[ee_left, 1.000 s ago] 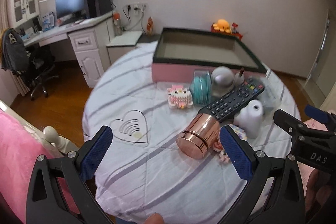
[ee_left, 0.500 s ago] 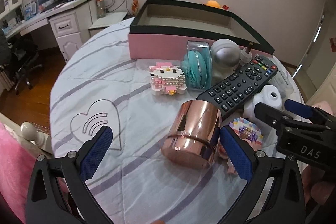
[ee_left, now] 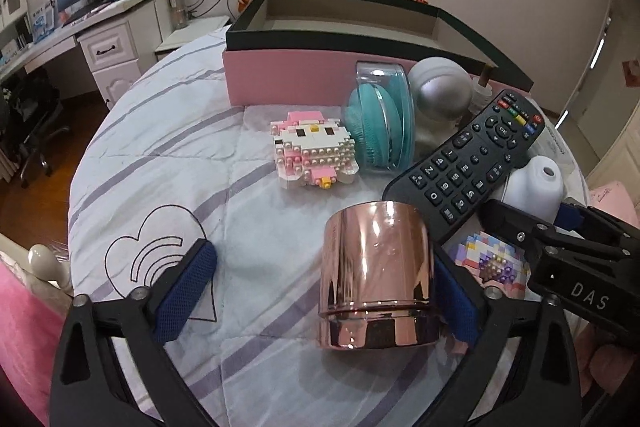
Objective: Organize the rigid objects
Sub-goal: 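Grasp the rose-gold cup with the left gripper while the right grasps the white tissue holder, then carry both held objects into the pink box and release them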
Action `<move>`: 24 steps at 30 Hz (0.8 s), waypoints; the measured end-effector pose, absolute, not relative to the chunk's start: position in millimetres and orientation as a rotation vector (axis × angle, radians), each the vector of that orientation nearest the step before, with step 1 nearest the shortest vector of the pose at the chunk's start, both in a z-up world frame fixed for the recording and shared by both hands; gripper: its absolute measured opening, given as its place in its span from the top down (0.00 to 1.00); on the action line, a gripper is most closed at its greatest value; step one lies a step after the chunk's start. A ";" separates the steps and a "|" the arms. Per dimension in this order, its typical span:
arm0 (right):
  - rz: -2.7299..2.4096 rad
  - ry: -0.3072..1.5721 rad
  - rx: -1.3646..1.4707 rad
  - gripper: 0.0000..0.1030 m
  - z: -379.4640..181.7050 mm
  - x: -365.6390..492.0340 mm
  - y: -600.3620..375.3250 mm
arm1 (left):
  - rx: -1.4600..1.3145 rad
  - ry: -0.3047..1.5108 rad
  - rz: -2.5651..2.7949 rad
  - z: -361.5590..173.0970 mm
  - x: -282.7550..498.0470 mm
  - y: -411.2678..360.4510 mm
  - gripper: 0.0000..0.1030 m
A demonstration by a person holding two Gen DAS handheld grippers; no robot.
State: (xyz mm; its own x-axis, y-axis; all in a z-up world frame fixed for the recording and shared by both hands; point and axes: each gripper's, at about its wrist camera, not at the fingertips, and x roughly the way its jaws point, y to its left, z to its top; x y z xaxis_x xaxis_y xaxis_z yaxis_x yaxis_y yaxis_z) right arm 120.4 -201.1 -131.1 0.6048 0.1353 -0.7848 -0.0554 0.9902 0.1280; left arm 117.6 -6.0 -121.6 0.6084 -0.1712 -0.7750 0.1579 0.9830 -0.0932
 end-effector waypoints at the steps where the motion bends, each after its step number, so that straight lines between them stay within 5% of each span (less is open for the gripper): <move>1: 0.114 0.911 0.096 0.36 -130.9 119.4 -201.8 | -0.019 0.893 -0.195 -120.9 117.7 -5.5 0.15; 3: 0.120 0.901 0.104 0.36 -129.2 116.8 -203.3 | -0.011 0.887 -0.195 -119.6 117.0 -4.9 0.40; 6: 0.128 0.891 0.103 0.36 -125.1 112.1 -204.4 | -0.010 0.887 -0.199 -119.4 115.9 -2.2 0.54; 24: 0.197 0.837 0.125 0.36 -79.2 83.3 -210.0 | -0.083 0.846 -0.210 -82.0 93.7 9.2 0.54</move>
State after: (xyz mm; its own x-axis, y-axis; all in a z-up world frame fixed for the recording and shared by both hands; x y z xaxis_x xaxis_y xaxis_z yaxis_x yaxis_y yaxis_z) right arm 83.3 -210.0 -79.2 0.6527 0.2227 -0.7241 -0.1242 0.9743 0.1877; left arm 93.7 9.2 -82.0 0.6437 -0.2170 -0.7339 0.1508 0.9761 -0.1563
